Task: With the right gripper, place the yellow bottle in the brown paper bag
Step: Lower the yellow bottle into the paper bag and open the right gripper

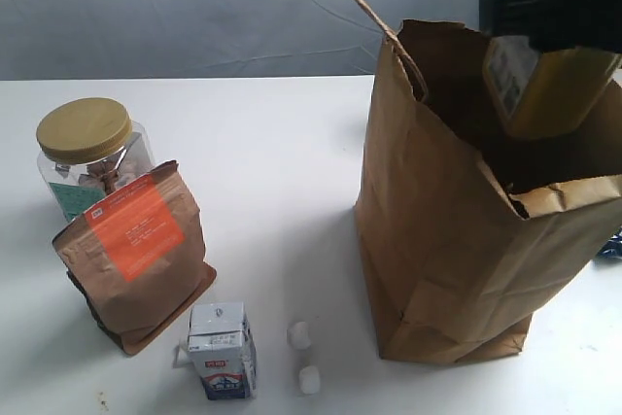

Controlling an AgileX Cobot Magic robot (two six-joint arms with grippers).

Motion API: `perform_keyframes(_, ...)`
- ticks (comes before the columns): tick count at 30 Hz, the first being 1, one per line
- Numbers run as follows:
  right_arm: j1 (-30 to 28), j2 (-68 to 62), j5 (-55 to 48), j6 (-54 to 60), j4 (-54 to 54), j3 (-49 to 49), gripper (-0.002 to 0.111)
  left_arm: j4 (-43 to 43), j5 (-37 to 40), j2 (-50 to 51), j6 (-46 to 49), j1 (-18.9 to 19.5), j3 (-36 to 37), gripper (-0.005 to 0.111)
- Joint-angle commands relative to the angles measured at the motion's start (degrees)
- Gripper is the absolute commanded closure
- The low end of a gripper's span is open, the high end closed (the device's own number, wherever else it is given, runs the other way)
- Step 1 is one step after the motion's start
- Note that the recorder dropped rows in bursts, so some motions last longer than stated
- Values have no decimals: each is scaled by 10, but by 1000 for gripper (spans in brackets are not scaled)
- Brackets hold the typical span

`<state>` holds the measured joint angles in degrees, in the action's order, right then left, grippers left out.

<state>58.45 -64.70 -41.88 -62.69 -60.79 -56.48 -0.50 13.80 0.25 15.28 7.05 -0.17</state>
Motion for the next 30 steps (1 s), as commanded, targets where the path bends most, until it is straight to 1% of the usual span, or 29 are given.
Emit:
perform_keyframes(1,-34,-55,65,13,-8,-10,108,0,-3,-2,-1,-3,2,107)
perform_keyframes(4,-47,-93,69,14,5,-10,108,0,-3,-2,-1,-3,2,107)
perform_keyframes(10,-47,-155,69,-7,5,-10,108,0,-3,-2,-1,-3,2,107)
perform_keyframes(14,-65,-163,69,-48,27,-10,108,0,-3,-2,-1,-3,2,107)
perform_keyframes(17,-75,-163,72,-47,45,-10,106,0,-3,-2,-1,-3,2,107)
perform_keyframes(20,-79,-163,76,-32,66,-10,93,0,-3,-2,-1,-3,2,107)
perform_keyframes(24,-79,-163,85,-24,73,-10,63,0,-3,-2,-1,-3,2,107)
perform_keyframes(26,-79,-163,85,-24,73,-10,52,0,-3,-2,-1,-3,2,107)
perform_keyframes(27,-79,-163,85,-22,73,-10,48,0,-3,-2,-1,-3,2,107)
perform_keyframes(30,-79,-162,84,-20,73,-10,42,0,-3,-2,-1,-3,2,107)
